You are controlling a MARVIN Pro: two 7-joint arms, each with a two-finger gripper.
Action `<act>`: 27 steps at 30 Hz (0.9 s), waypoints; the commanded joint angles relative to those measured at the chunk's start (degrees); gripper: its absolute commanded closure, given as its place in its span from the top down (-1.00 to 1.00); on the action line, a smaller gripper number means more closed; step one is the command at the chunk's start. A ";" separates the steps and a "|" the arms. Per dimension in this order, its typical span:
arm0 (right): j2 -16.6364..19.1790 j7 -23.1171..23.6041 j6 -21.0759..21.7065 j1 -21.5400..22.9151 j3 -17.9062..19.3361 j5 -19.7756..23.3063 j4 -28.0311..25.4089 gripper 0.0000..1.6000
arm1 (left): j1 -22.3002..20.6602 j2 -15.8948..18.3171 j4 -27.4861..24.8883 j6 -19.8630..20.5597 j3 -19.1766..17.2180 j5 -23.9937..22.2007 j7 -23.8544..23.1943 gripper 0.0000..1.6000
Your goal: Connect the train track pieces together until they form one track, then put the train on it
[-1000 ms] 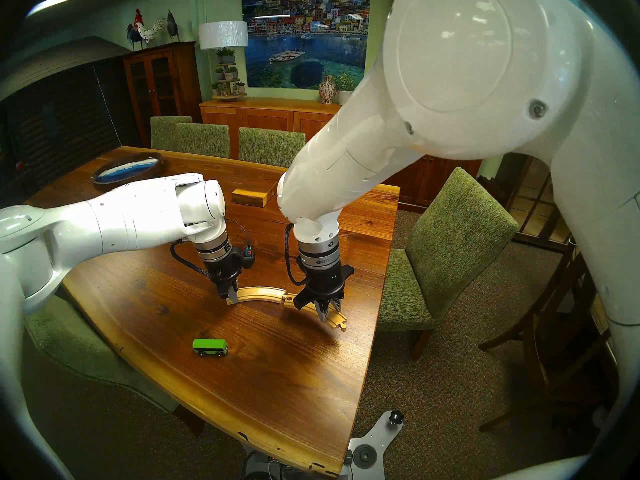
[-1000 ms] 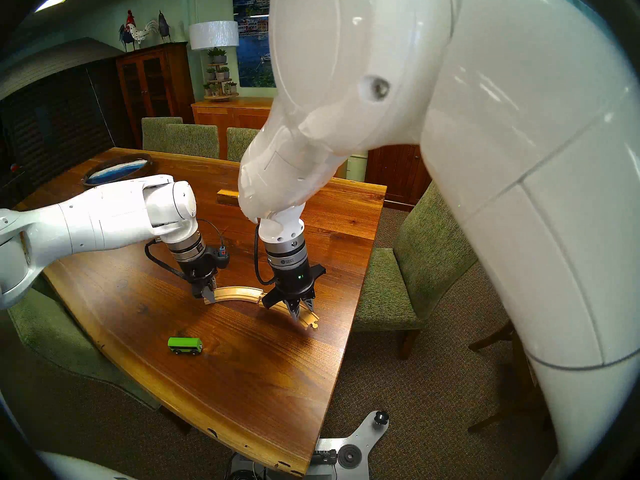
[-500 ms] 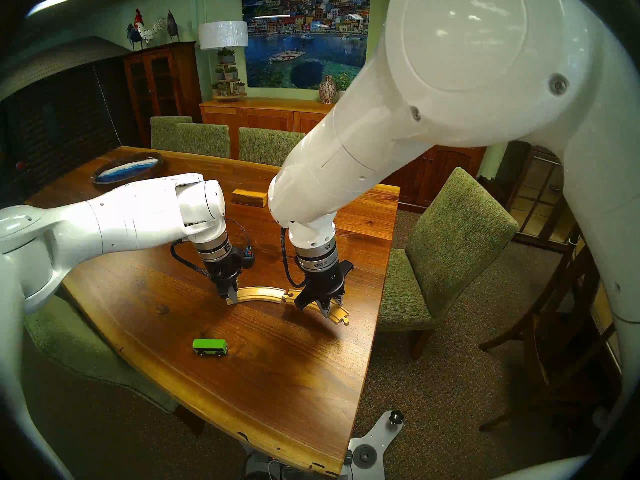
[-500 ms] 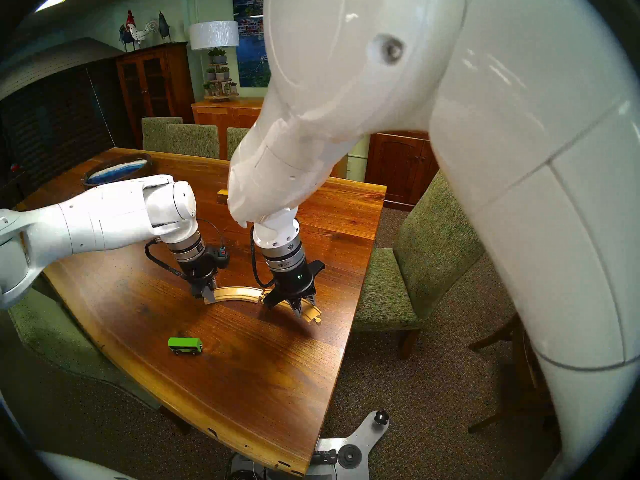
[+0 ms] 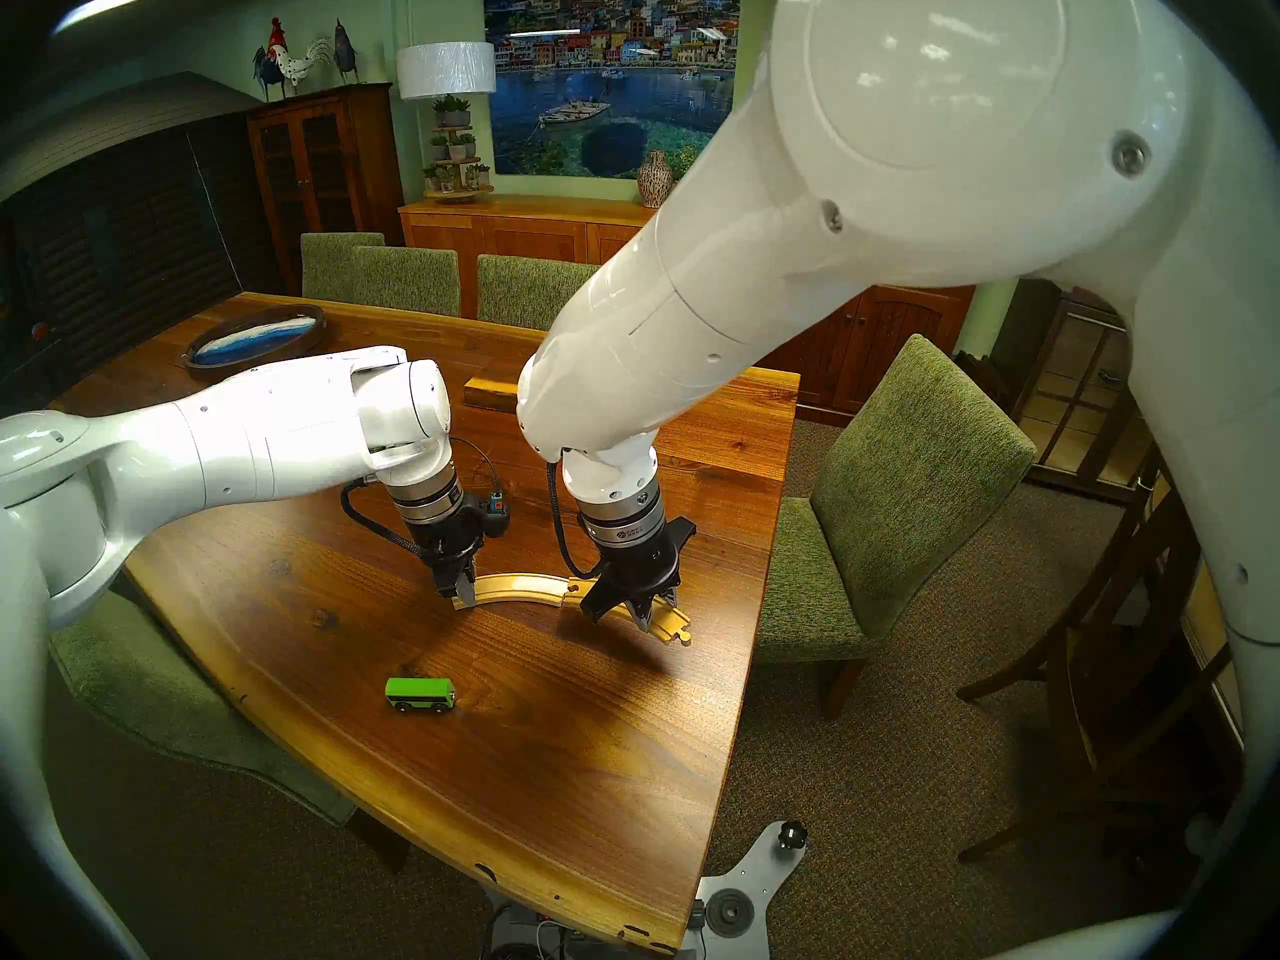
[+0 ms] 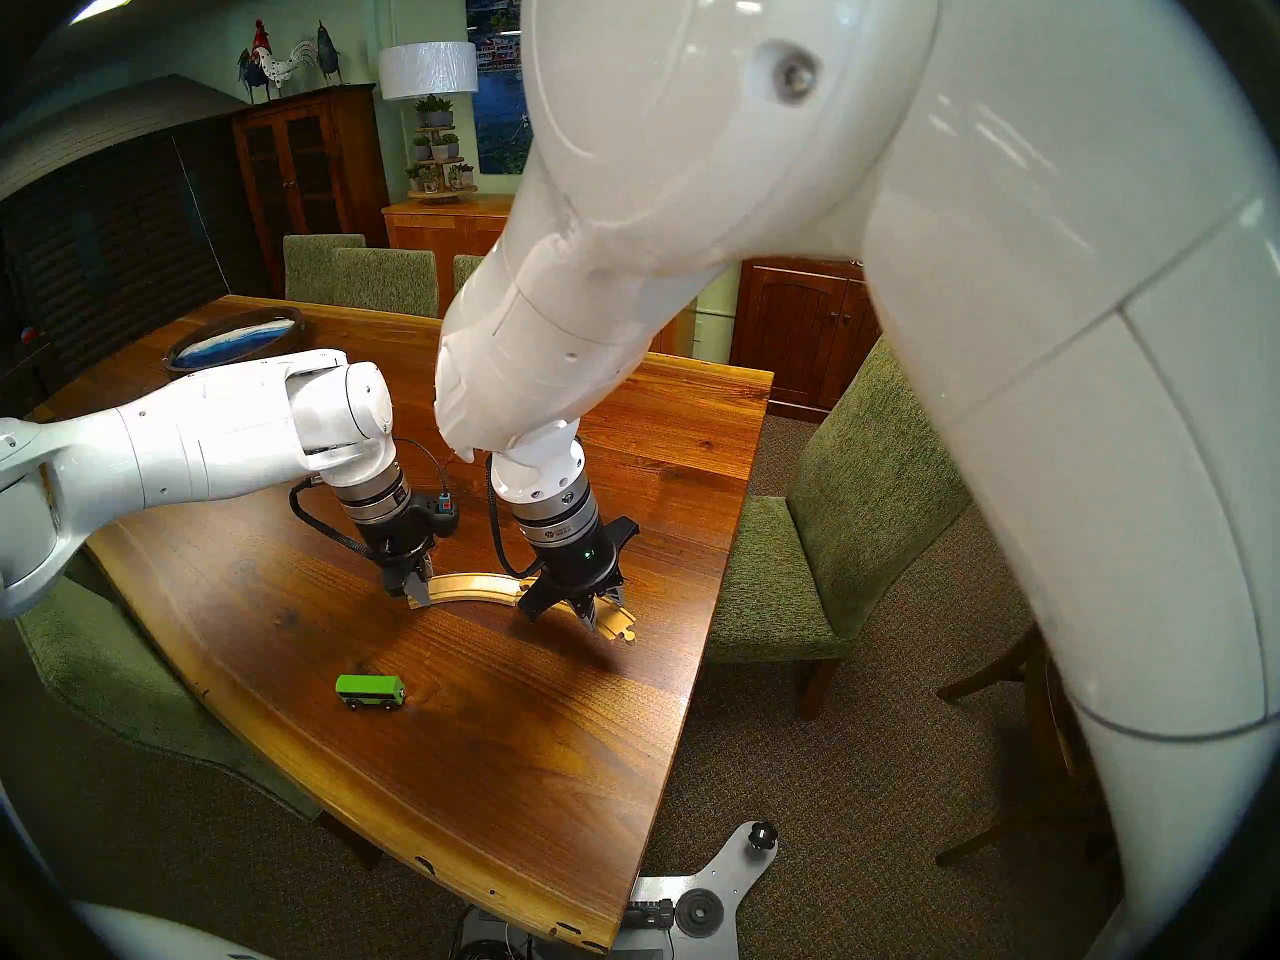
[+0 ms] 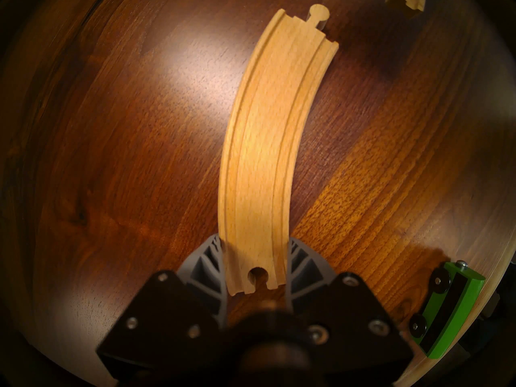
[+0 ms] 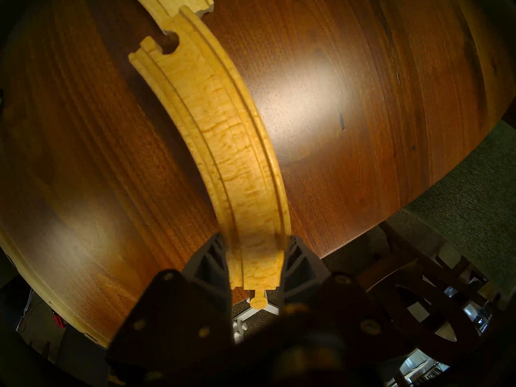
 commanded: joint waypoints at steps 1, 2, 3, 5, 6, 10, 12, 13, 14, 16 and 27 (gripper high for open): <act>1.94 -1.39 -0.27 1.14 0.60 0.00 0.22 -1.00 | -1.09 -0.12 0.04 -0.08 -0.71 -0.01 0.00 -1.00; 2.14 -1.51 -0.32 1.09 0.59 0.00 0.17 -1.00 | -1.09 -0.12 0.04 -0.08 -0.71 0.00 0.00 -1.00; 2.38 -1.57 -0.30 0.98 0.64 0.00 0.21 -1.00 | -1.09 -0.12 0.04 -0.08 -0.72 0.00 0.00 -1.00; 2.61 -1.86 -0.41 0.89 0.74 0.00 0.20 -1.00 | -1.08 -0.12 0.04 -0.07 -0.72 0.01 -0.01 -1.00; 2.78 -2.06 -0.49 0.85 0.86 0.00 0.18 -1.00 | -1.08 -0.12 0.04 -0.07 -0.73 0.01 -0.01 -1.00; 3.24 -2.71 -0.51 0.66 1.17 0.00 0.18 -1.00 | -1.07 -0.12 0.04 -0.07 -0.74 0.03 -0.02 -1.00; 3.45 -3.06 -0.55 0.59 1.41 0.00 0.13 -1.00 | -1.07 -0.12 0.04 -0.07 -0.75 0.03 -0.02 -1.00; 3.56 -3.23 -0.57 0.55 1.52 0.00 0.12 -1.00 | -1.06 -0.12 0.04 -0.07 -0.76 0.04 -0.03 -1.00; 3.67 -3.41 -0.58 0.51 1.64 0.00 0.09 -1.00 | -1.06 -0.12 0.04 -0.07 -0.76 0.04 -0.03 -1.00; 3.87 -3.74 -0.62 0.44 1.86 0.00 0.06 -1.00 | -1.05 -0.12 0.04 -0.07 -0.77 0.05 -0.03 -1.00; 5.95 -5.36 -2.42 -0.02 3.37 0.00 -0.93 -1.00 | -1.02 -0.11 0.04 -0.07 -0.83 0.10 -0.06 -1.00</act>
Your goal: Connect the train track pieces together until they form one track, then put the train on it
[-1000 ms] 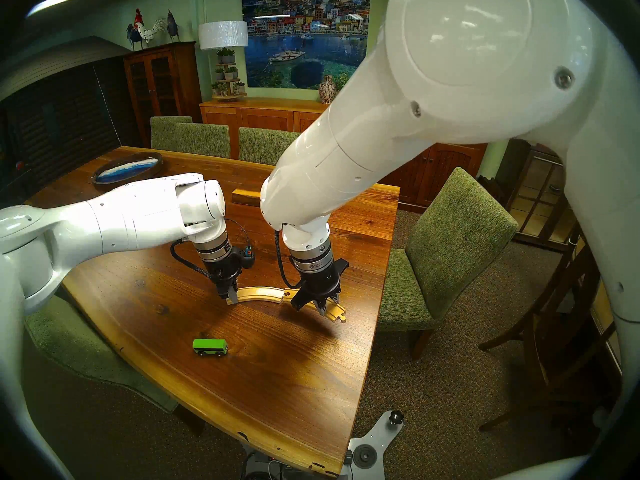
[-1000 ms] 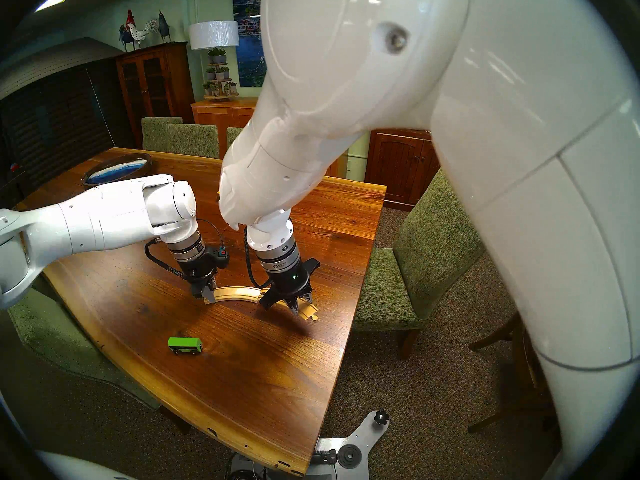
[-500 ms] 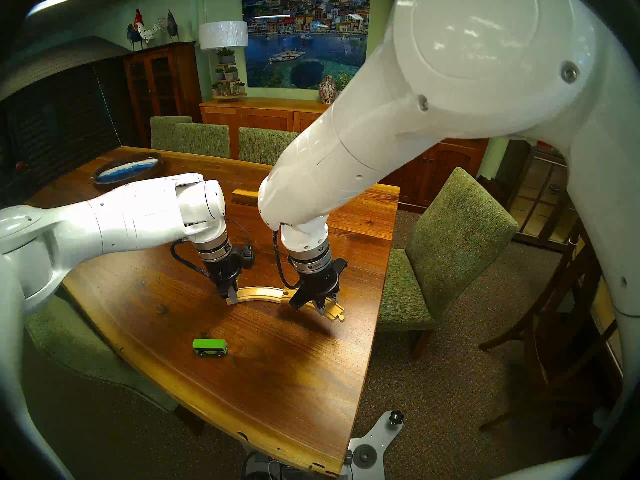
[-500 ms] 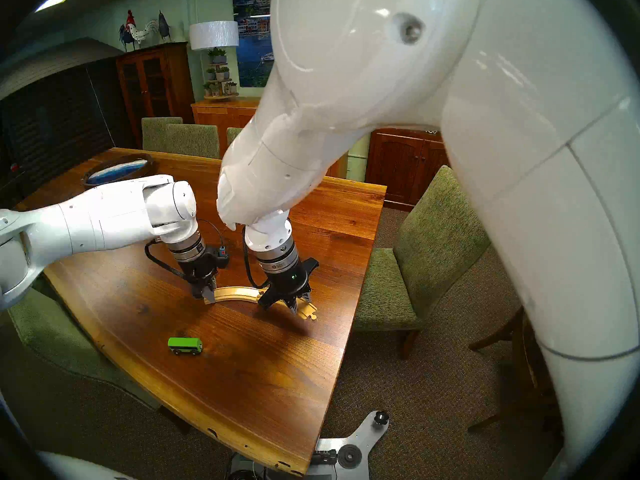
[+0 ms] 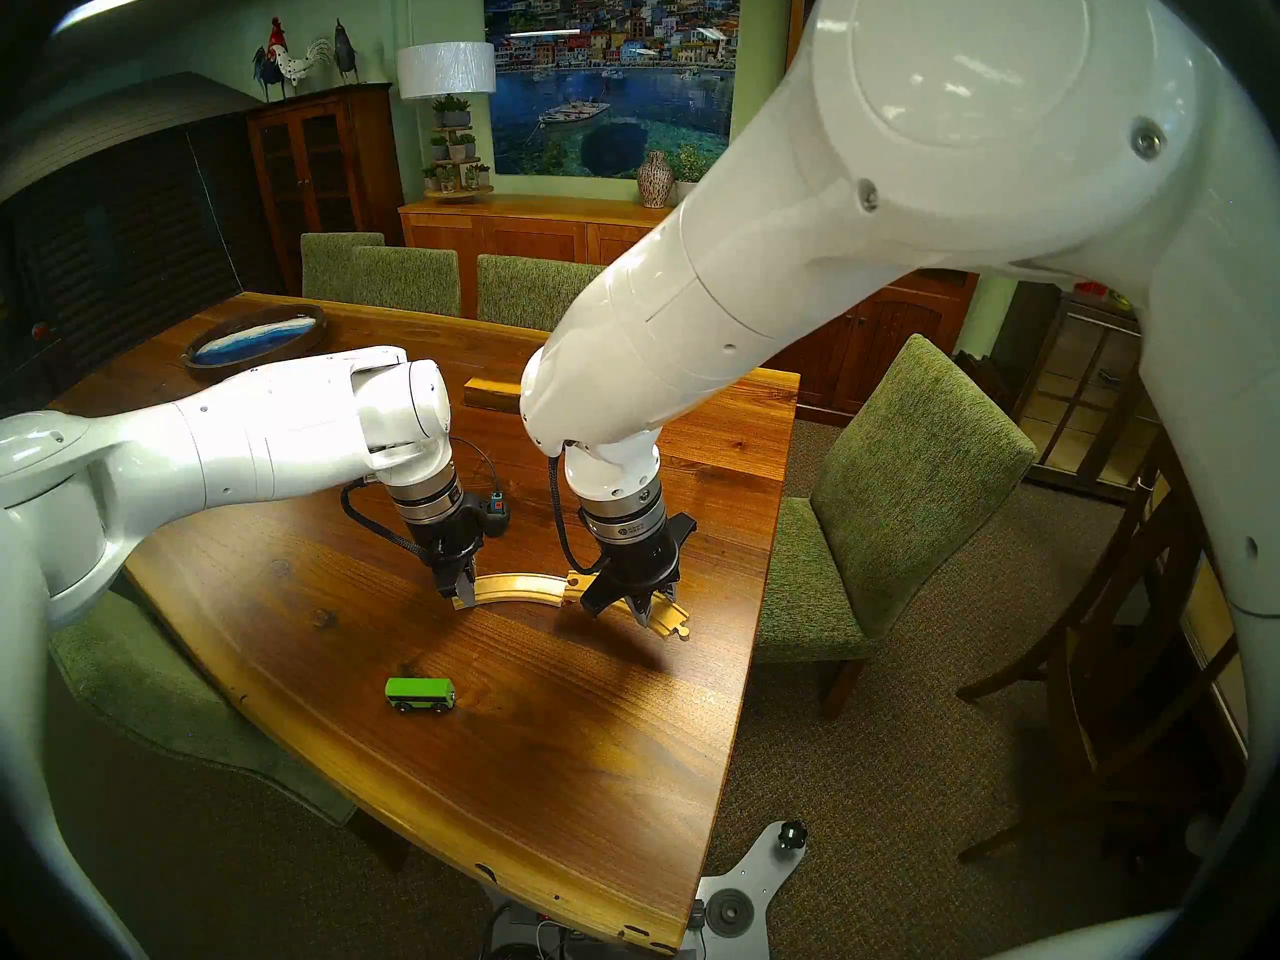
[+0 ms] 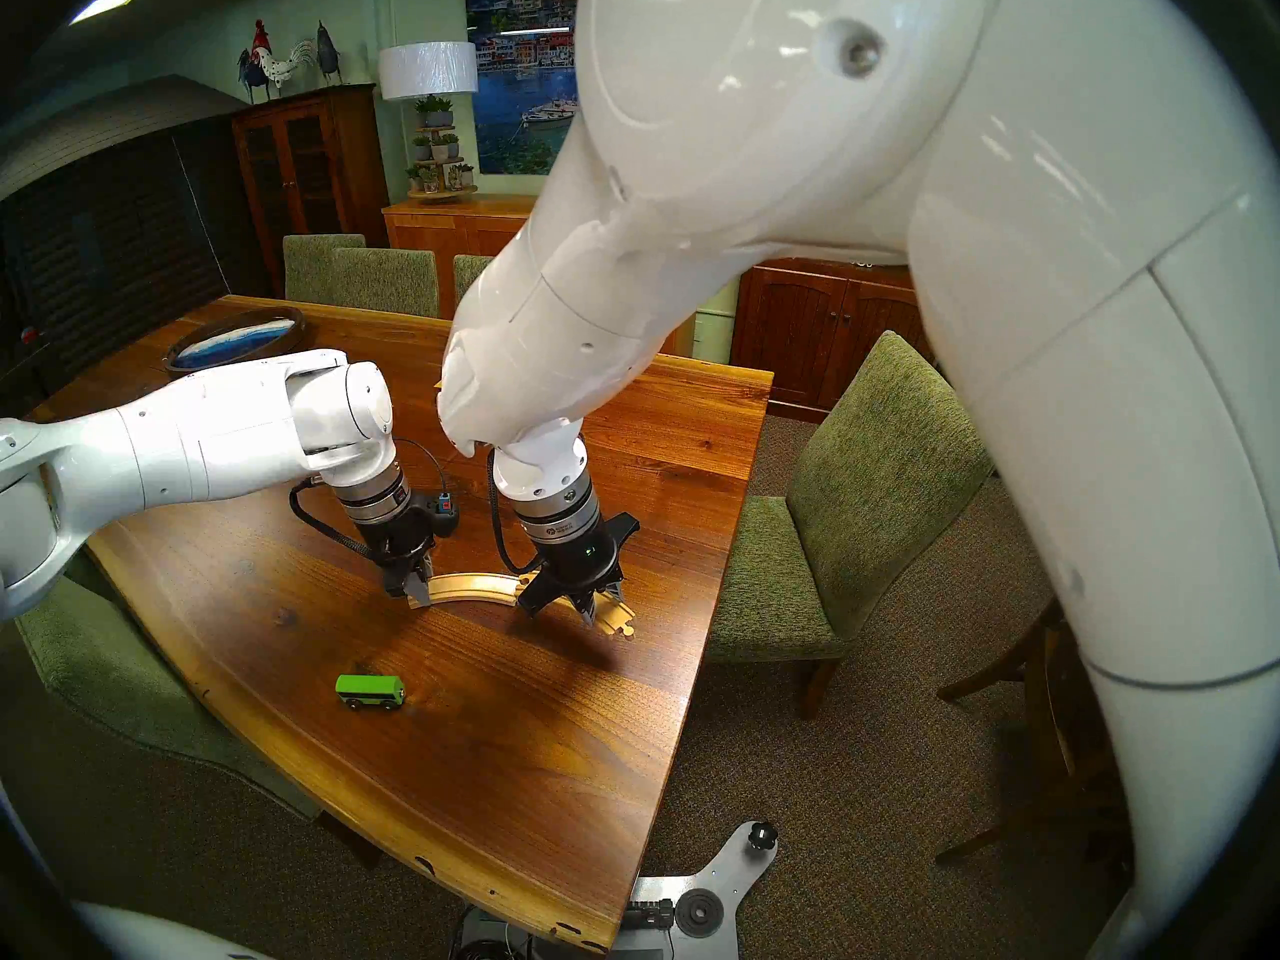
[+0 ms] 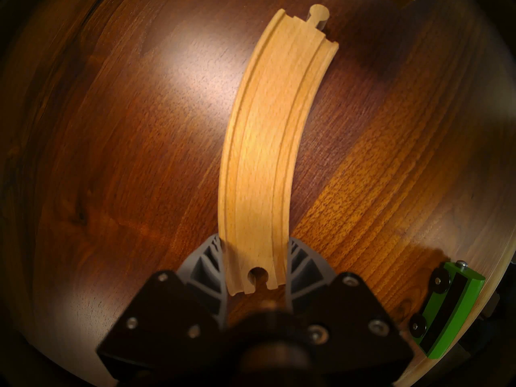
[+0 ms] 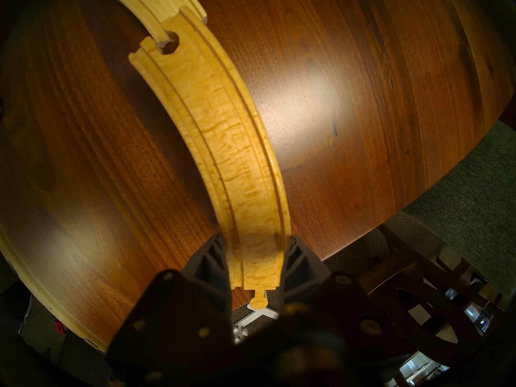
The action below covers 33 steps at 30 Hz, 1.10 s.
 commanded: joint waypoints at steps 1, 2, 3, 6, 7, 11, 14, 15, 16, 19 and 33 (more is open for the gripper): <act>2.91 -1.23 -1.62 0.64 0.67 0.00 -0.51 -1.00 | -1.10 -0.12 0.03 -0.08 -0.70 0.00 0.00 -1.00; 3.17 -1.35 -1.86 0.50 0.69 0.00 -0.62 -1.00 | -1.10 -0.12 0.03 -0.08 -0.70 0.01 0.00 -1.00; 3.72 -1.30 -2.30 0.30 0.89 0.00 -0.83 -1.00 | -1.09 -0.12 0.03 -0.08 -0.71 0.01 0.00 -1.00; 4.50 -1.76 -2.85 -0.47 0.93 0.00 -0.94 -1.00 | -1.09 -0.12 0.03 -0.08 -0.72 0.02 -0.01 -1.00; 4.71 -1.83 -2.82 -0.79 0.95 0.00 -0.85 -1.00 | -1.08 -0.12 0.03 -0.08 -0.72 0.02 -0.01 -1.00; 5.49 -2.66 -3.09 -1.68 1.26 0.00 -0.80 -1.00 | -1.08 -0.12 0.03 -0.08 -0.74 0.04 -0.02 -1.00; 6.32 -3.31 -3.60 -2.35 1.63 0.00 -0.86 -1.00 | -1.07 -0.12 0.03 -0.08 -0.76 0.06 -0.03 -1.00; 6.61 -3.43 -3.90 -2.63 1.68 0.00 -0.87 -1.00 | -1.07 -0.11 0.03 -0.07 -0.76 0.06 -0.04 -1.00; 6.81 -3.57 -4.08 -2.87 1.71 0.00 -0.86 -1.00 | -1.06 -0.11 0.03 -0.07 -0.76 0.06 -0.04 -1.00; 7.69 -3.99 -4.59 -3.60 2.19 0.00 -0.80 -1.00 | -1.06 -0.11 0.03 -0.07 -0.77 0.07 -0.04 -1.00; 10.59 -7.13 -5.31 -6.31 4.93 0.00 0.12 -1.00 | -1.02 -0.11 0.03 -0.07 -0.83 0.12 -0.07 -1.00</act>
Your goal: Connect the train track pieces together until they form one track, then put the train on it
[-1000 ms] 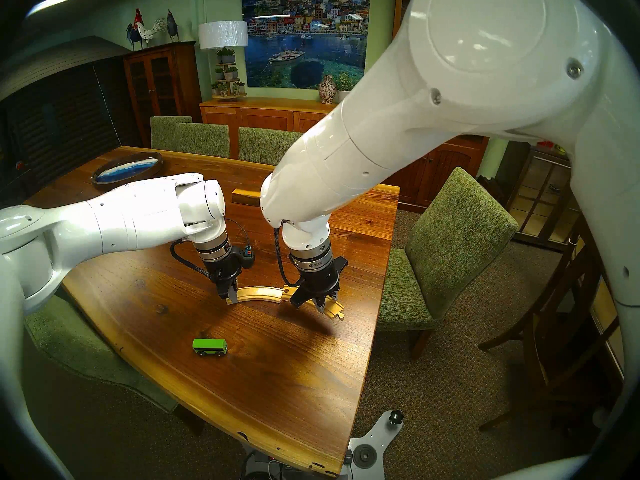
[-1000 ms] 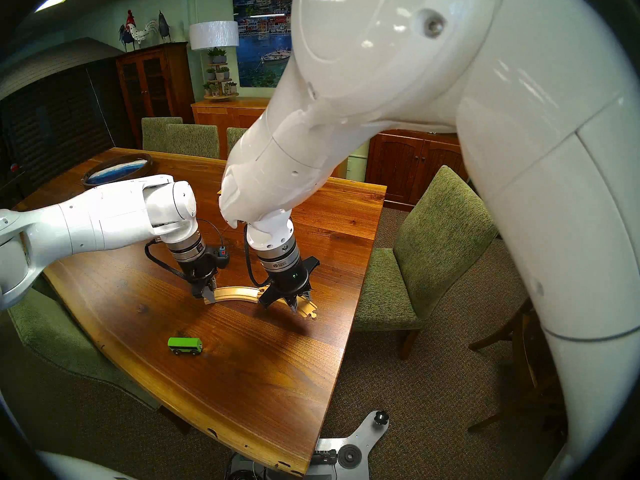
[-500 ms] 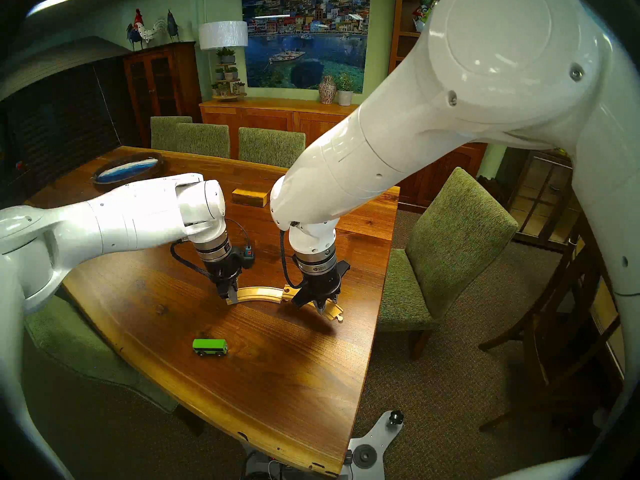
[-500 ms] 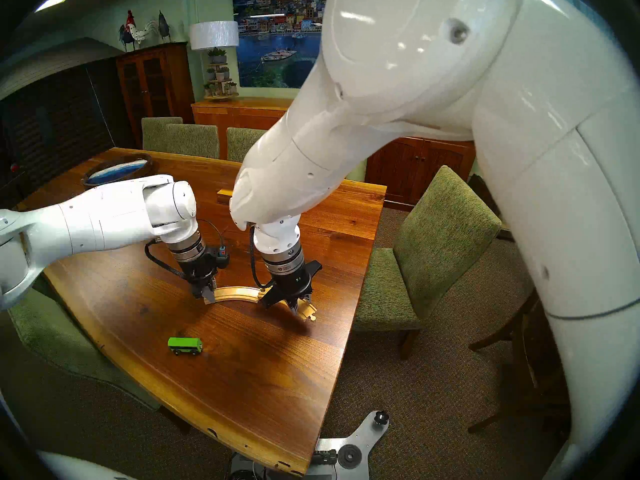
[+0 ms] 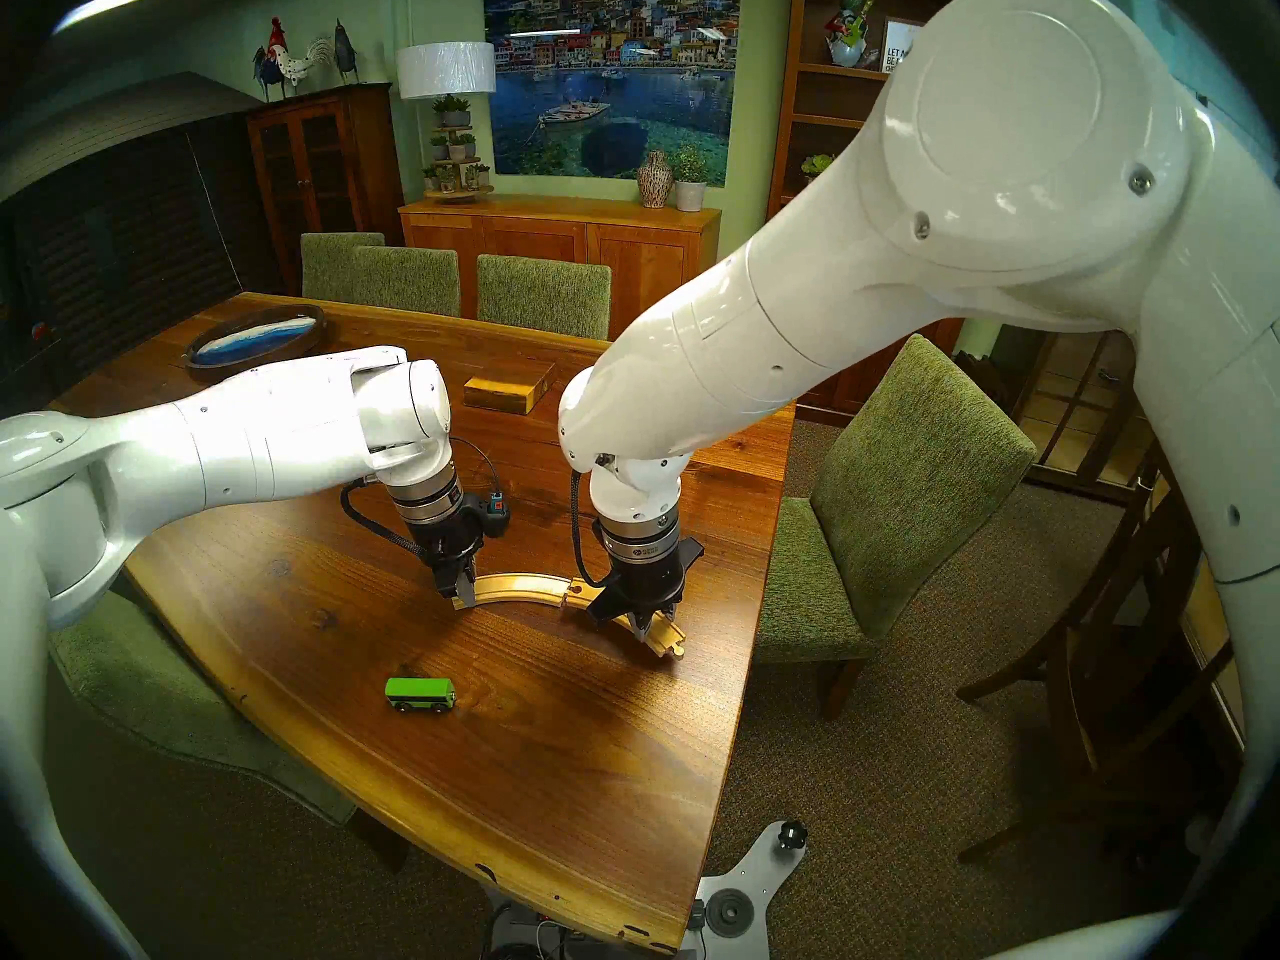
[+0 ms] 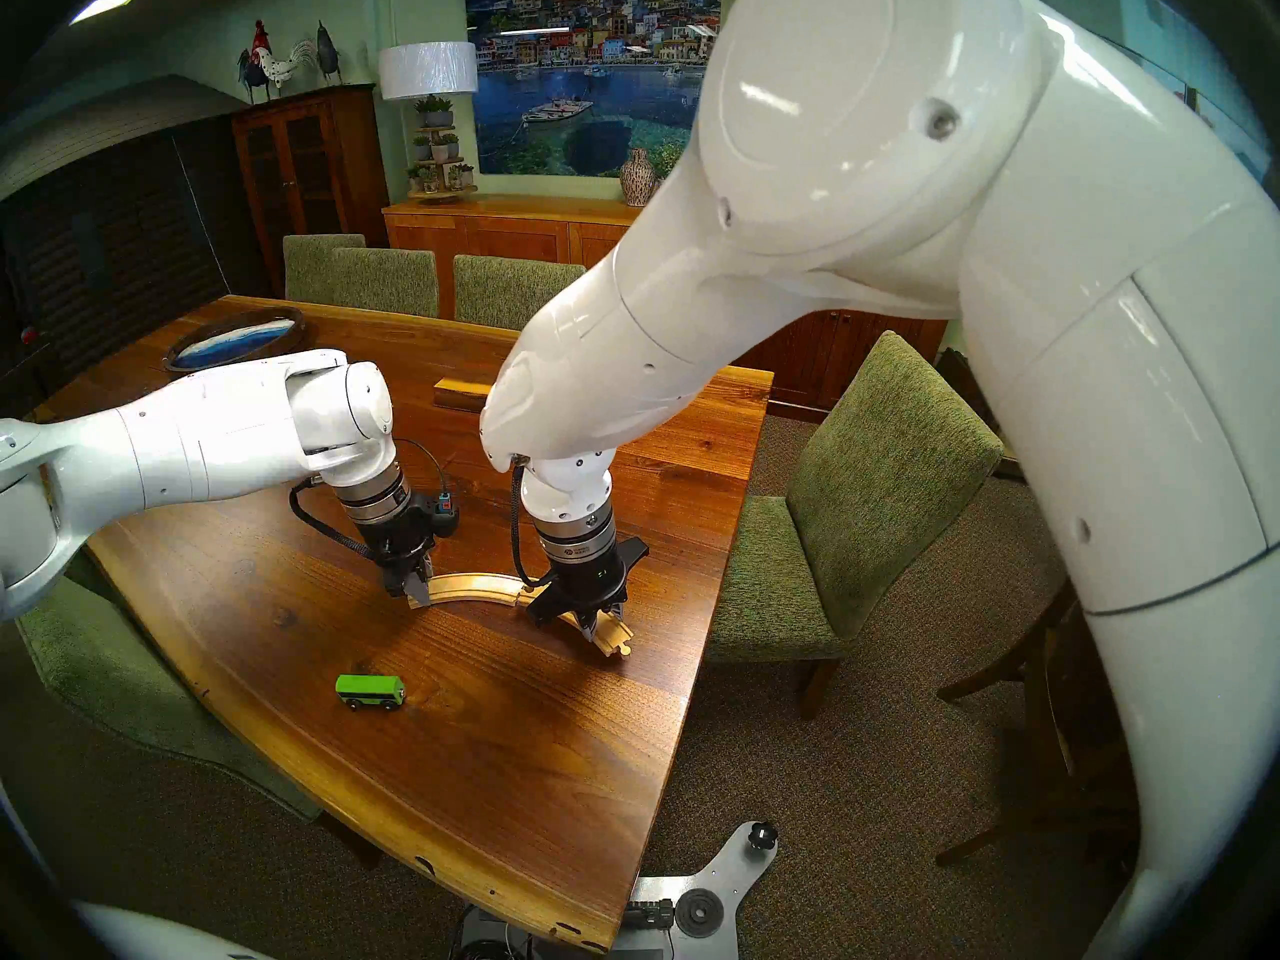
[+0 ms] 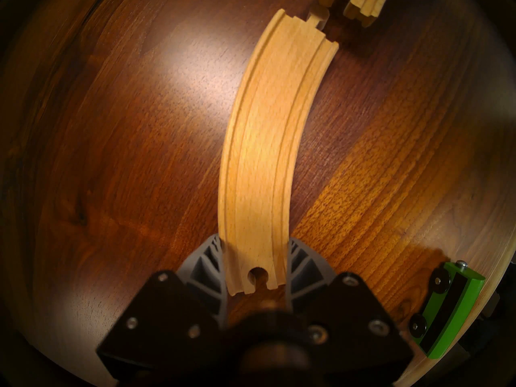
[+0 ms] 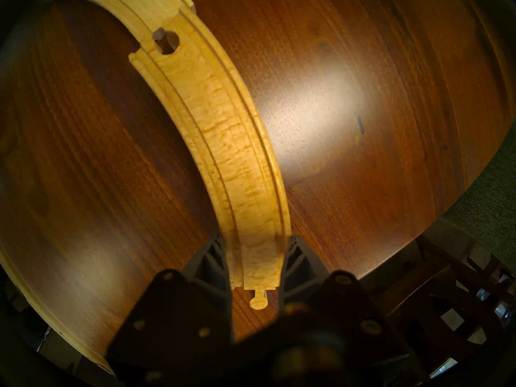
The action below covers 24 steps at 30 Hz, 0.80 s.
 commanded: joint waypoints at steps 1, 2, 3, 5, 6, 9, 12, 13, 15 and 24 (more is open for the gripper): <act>2.67 -1.82 0.26 0.25 1.59 0.04 1.15 -1.00 | -1.10 -0.12 0.02 -0.08 -0.70 0.01 0.01 -1.00; 2.85 -2.17 0.30 0.08 1.83 0.04 1.25 -1.00 | -1.10 -0.12 0.02 -0.08 -0.70 0.01 0.01 -1.00; 2.99 -2.54 0.37 -0.10 2.05 0.04 1.36 -1.00 | -1.09 -0.12 0.02 -0.08 -0.71 0.02 0.00 -1.00; 3.23 -3.25 0.58 -0.45 2.47 0.04 1.62 -1.00 | -1.09 -0.12 0.03 -0.08 -0.72 0.02 0.00 -1.00; 3.40 -3.60 0.64 -0.60 2.72 0.04 1.70 -1.00 | -1.09 -0.12 0.03 -0.08 -0.72 0.03 0.00 -1.00; 3.82 -4.60 1.12 -1.14 3.47 0.04 2.15 -1.00 | -1.08 -0.12 0.03 -0.08 -0.73 0.04 -0.01 -1.00; 4.20 -5.34 2.07 -1.87 4.19 0.04 2.94 -1.00 | -1.07 -0.12 0.03 -0.08 -0.75 0.05 -0.02 -1.00; 4.28 -5.50 2.47 -2.12 4.39 0.04 3.23 -1.00 | -1.07 -0.12 0.03 -0.08 -0.75 0.05 -0.02 -1.00; 4.50 -6.04 2.75 -2.56 4.84 0.04 3.60 -1.00 | -1.07 -0.11 0.03 -0.08 -0.76 0.06 -0.02 -1.00; 5.46 -8.06 3.20 -4.71 6.70 0.04 4.97 -1.00 | -1.05 -0.11 0.03 -0.07 -0.80 0.10 -0.05 -1.00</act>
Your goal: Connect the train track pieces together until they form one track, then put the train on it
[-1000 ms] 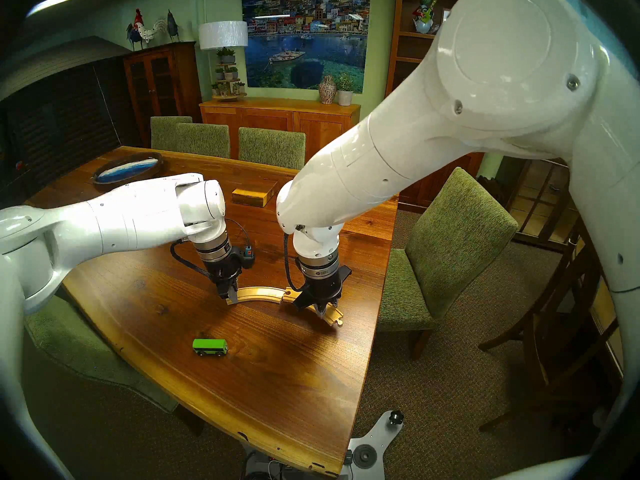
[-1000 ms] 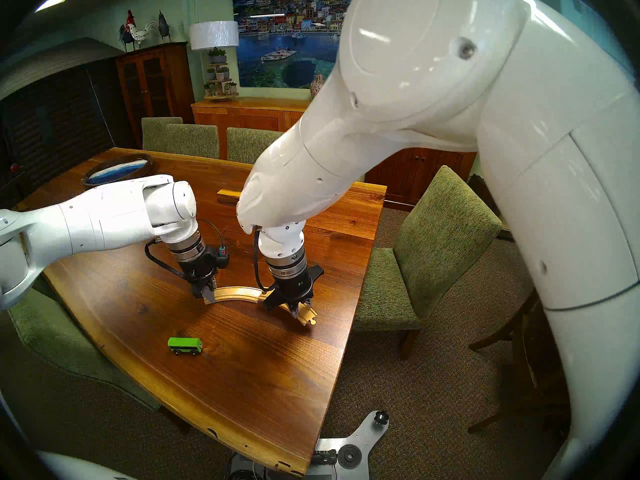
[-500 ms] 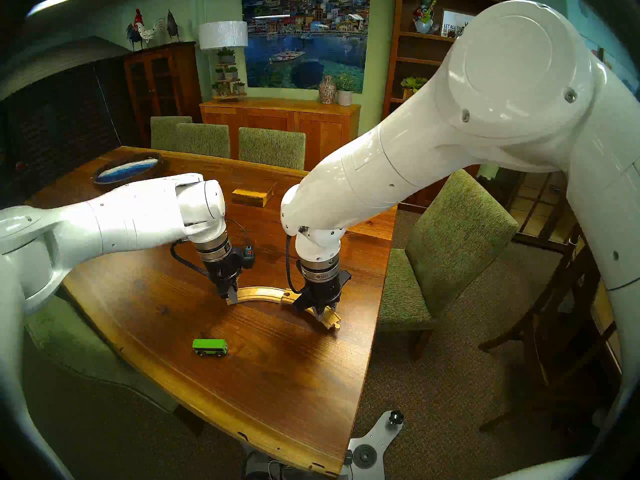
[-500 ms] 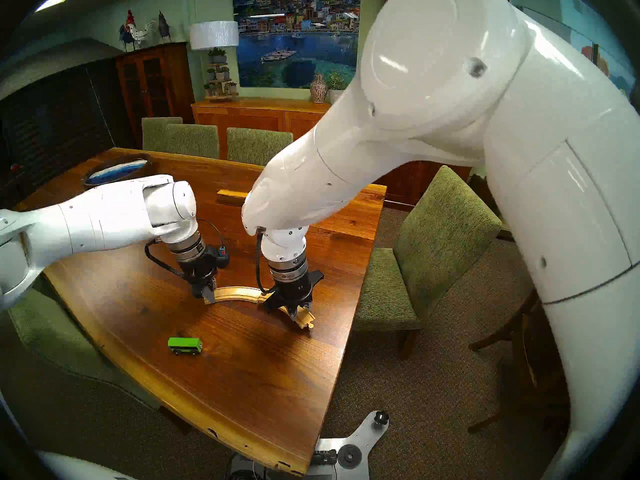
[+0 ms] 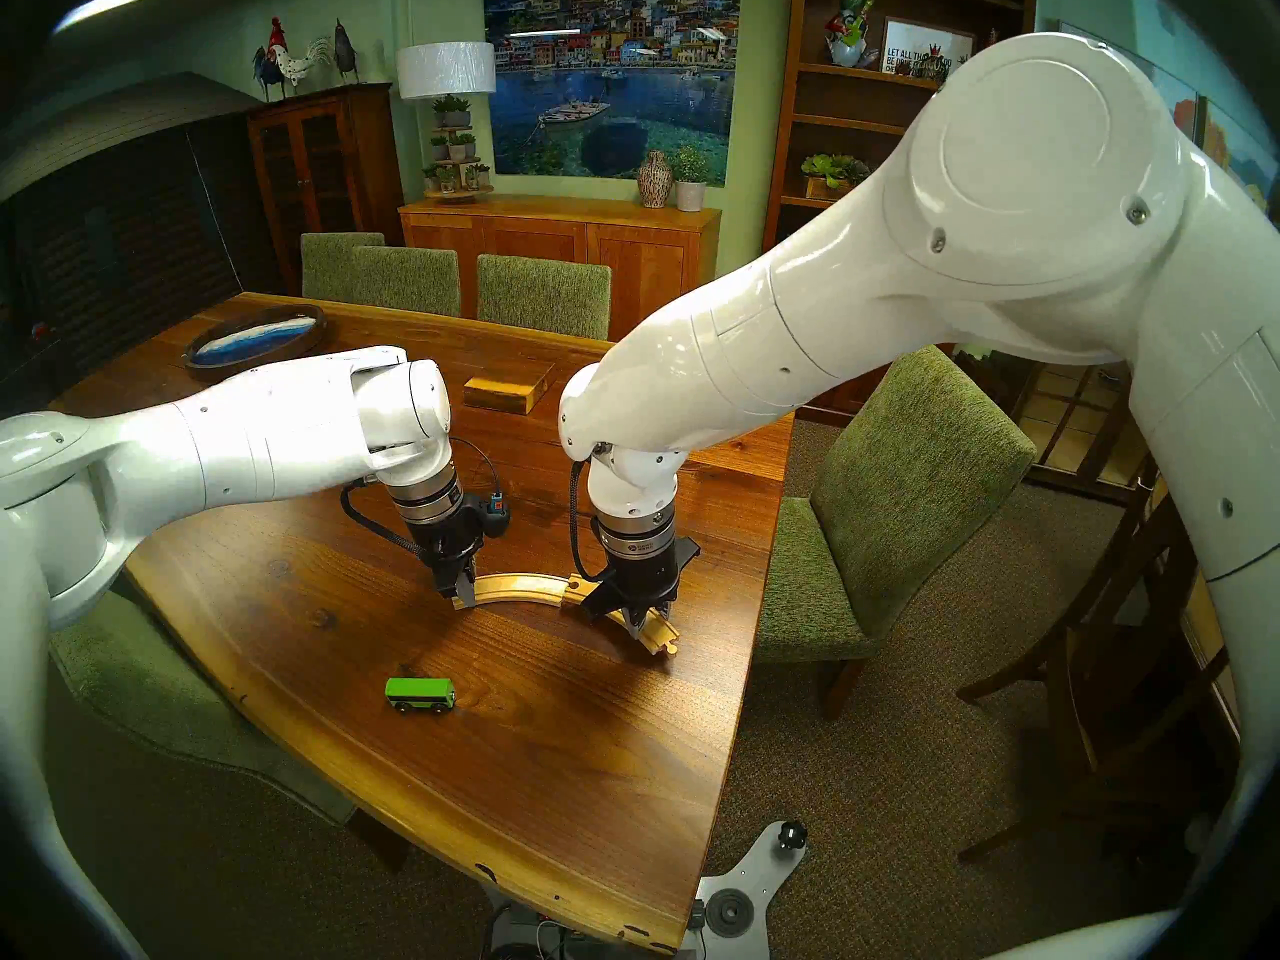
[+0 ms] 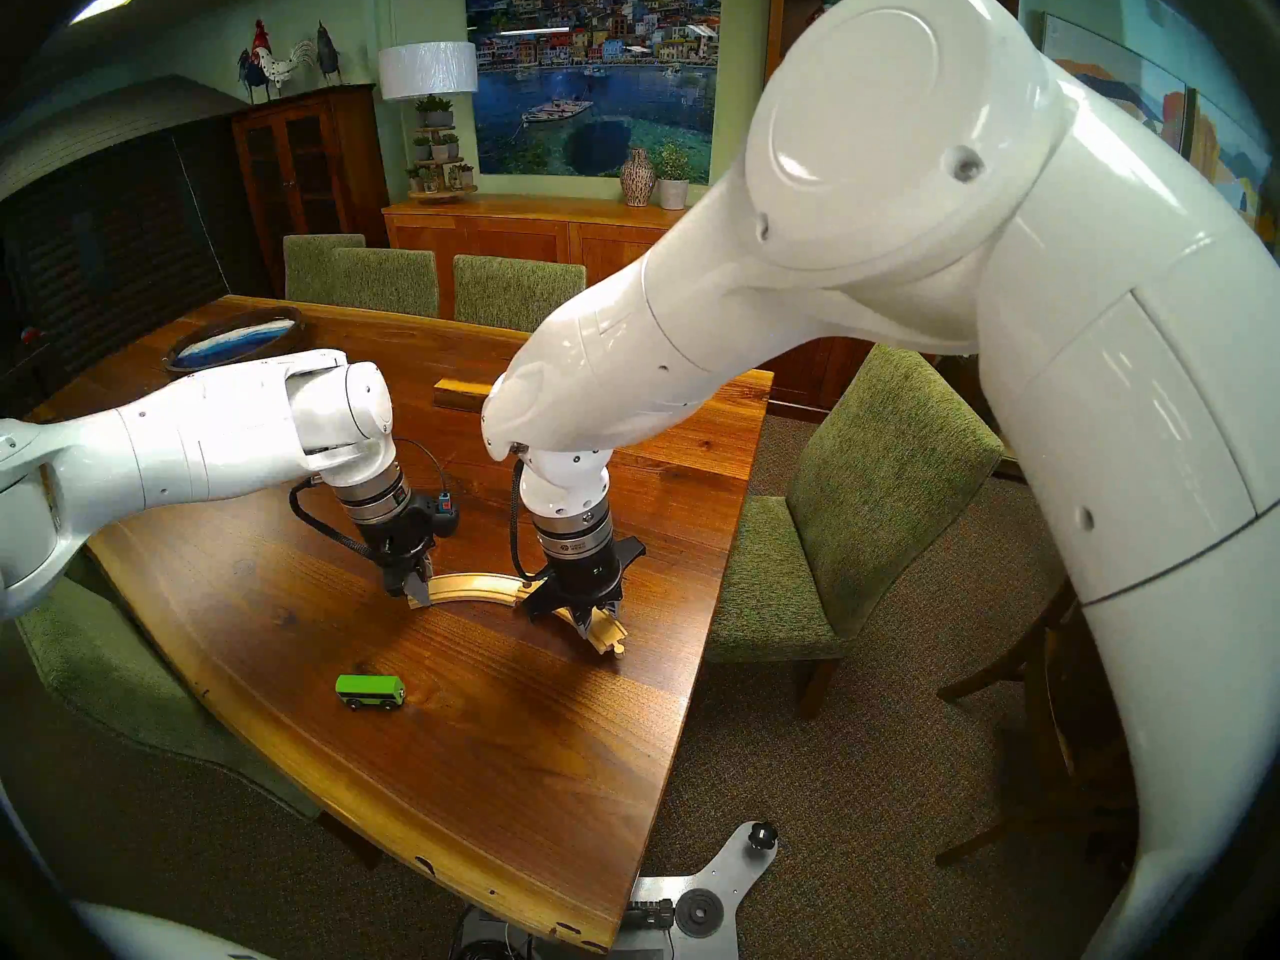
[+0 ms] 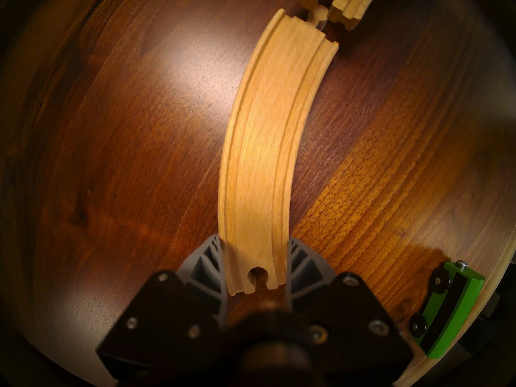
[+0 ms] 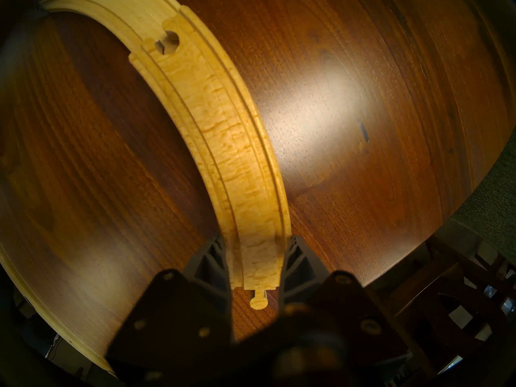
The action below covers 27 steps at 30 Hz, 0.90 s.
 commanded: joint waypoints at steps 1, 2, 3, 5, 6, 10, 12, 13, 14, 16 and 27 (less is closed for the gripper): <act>1.79 -1.98 0.74 -0.89 1.84 0.06 1.87 -1.00 | -1.10 -0.12 0.03 -0.08 -0.70 0.01 0.01 -1.00; 1.94 -2.36 0.82 -1.17 2.10 0.06 2.04 -1.00 | -1.10 -0.12 0.02 -0.08 -0.71 0.01 0.00 -1.00; 2.17 -2.92 0.77 -1.60 2.48 0.06 2.22 -1.00 | -1.09 -0.12 0.03 -0.08 -0.71 0.02 0.00 -1.00; 2.29 -3.22 0.75 -1.81 2.69 0.06 2.30 -1.00 | -1.09 -0.12 0.03 -0.08 -0.72 0.02 0.00 -1.00; 2.39 -3.52 0.72 -2.10 2.91 0.06 2.46 -1.00 | -1.09 -0.12 0.03 -0.07 -0.72 0.02 0.00 -1.00; 2.96 -4.90 0.96 -3.15 4.06 0.06 3.06 -1.00 | -1.08 -0.11 0.02 -0.07 -0.74 0.04 -0.01 -1.00; 3.10 -5.28 1.06 -3.36 4.33 0.06 3.16 -1.00 | -1.07 -0.11 0.02 -0.07 -0.75 0.05 -0.01 -1.00; 3.19 -5.57 1.18 -3.51 4.53 0.06 3.27 -1.00 | -1.07 -0.11 0.02 -0.07 -0.75 0.05 -0.02 -1.00; 3.30 -5.95 1.48 -3.72 4.79 0.06 3.45 -1.00 | -1.07 -0.11 0.02 -0.07 -0.75 0.05 -0.02 -1.00; 3.59 -6.64 1.62 -4.03 5.35 0.06 3.56 -1.00 | -1.06 -0.11 0.02 -0.07 -0.76 0.06 -0.02 -1.00; 5.13 -10.33 2.97 -5.83 8.17 0.06 4.41 -1.00 | -1.04 -0.11 0.02 -0.06 -0.80 0.10 -0.04 -1.00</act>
